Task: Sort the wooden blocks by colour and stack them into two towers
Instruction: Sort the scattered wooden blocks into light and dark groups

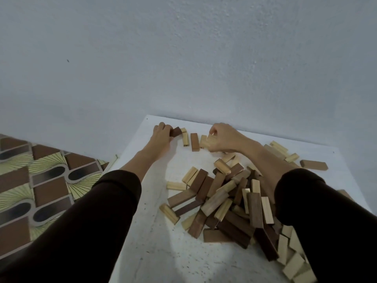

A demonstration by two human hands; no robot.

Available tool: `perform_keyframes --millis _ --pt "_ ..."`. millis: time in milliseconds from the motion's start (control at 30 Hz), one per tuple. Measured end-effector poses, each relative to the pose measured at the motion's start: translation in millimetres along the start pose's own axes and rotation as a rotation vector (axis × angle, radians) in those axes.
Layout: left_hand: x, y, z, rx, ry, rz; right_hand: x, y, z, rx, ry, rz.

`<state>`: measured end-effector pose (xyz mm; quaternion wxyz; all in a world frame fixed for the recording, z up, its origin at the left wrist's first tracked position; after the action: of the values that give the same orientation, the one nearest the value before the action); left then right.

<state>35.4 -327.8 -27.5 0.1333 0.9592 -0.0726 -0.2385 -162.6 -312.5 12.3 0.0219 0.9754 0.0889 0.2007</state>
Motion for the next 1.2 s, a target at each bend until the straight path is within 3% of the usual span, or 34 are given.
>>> perform_keyframes --millis 133,300,500,967,1200 --pt "-7 13 12 -0.005 0.015 -0.128 -22 8 -9 -0.06 0.032 0.176" --pt "-14 20 30 0.003 0.098 -0.127 -40 13 14 0.024 0.017 0.337" --pt "-35 16 32 0.038 0.159 -0.19 -24 22 29 0.05 0.025 0.318" --pt "-39 10 42 0.017 0.361 -0.073 -4 32 57 0.037 -0.152 0.37" --pt "-43 10 43 -0.003 0.32 -0.105 -5 24 62 -0.012 -0.139 0.315"
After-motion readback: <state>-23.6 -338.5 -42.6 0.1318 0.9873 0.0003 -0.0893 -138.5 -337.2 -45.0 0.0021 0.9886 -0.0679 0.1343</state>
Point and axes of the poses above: each hand's wrist, its own y-axis towards the middle knuckle, its own z-axis out of the palm, x = y × z, the point moved 5 cm from there along y, towards the middle knuckle, and after that the axes turned 14 degrees about -x, right-handed, at the moved point
